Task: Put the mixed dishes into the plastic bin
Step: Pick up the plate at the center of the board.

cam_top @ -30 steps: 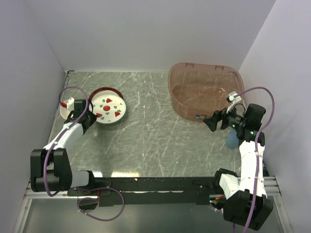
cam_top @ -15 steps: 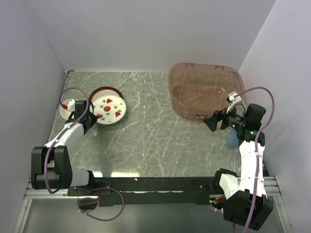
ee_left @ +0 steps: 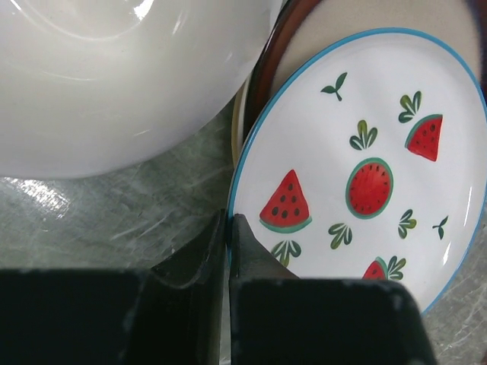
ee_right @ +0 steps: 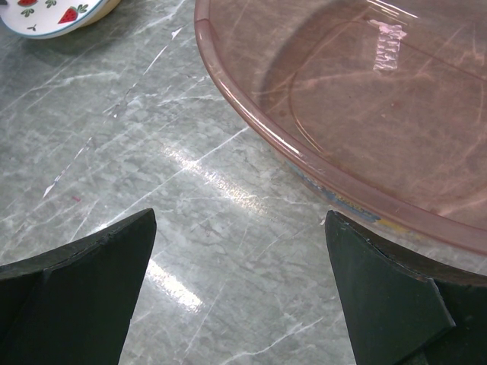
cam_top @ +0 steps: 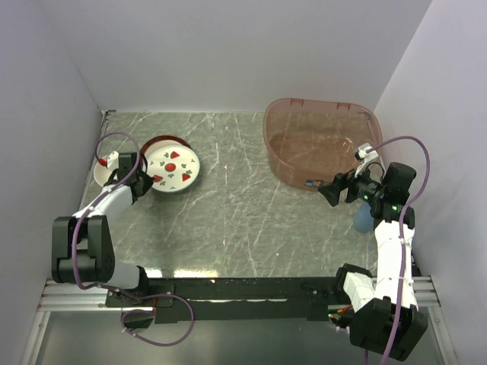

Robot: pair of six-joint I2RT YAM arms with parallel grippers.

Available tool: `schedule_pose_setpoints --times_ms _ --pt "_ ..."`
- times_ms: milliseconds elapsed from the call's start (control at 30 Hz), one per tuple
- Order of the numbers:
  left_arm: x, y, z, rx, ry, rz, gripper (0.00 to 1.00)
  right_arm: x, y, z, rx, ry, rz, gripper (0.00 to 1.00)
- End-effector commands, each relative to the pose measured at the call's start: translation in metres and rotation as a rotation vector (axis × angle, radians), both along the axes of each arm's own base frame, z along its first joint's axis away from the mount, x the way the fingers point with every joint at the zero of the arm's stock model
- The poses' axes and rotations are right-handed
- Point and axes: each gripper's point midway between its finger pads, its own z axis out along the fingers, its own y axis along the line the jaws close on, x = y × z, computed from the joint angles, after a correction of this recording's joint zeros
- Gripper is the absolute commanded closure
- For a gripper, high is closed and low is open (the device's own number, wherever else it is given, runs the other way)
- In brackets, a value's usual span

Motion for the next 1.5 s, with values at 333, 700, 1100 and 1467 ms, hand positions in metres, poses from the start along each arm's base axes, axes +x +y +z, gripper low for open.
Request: schedule_pose_setpoints --times_ms 333,700,1100,1467 --pt "0.015 -0.001 0.009 -0.038 -0.052 0.020 0.81 0.004 0.001 0.023 -0.031 -0.077 0.016 0.00" --pt "0.012 -0.005 0.008 -0.065 -0.057 0.019 0.68 0.004 0.001 0.023 -0.034 -0.079 0.016 0.00" --pt "0.014 -0.018 -0.006 -0.137 -0.055 -0.015 0.50 0.003 0.001 0.024 -0.036 -0.081 0.021 0.00" --pt "0.011 -0.021 -0.017 -0.171 -0.070 -0.011 0.57 0.002 0.002 0.025 -0.036 -0.083 0.026 0.00"
